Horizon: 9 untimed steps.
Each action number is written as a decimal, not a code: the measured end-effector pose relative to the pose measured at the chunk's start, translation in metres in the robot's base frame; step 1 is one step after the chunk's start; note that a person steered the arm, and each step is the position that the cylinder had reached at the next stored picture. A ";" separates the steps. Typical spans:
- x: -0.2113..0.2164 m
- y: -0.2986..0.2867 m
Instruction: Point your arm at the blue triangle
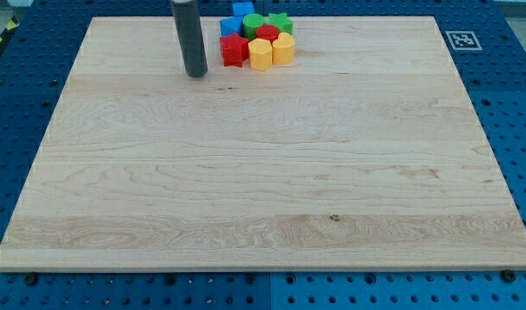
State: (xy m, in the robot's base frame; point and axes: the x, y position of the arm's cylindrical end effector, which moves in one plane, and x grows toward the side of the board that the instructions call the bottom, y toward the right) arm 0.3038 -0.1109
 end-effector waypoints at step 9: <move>-0.103 0.002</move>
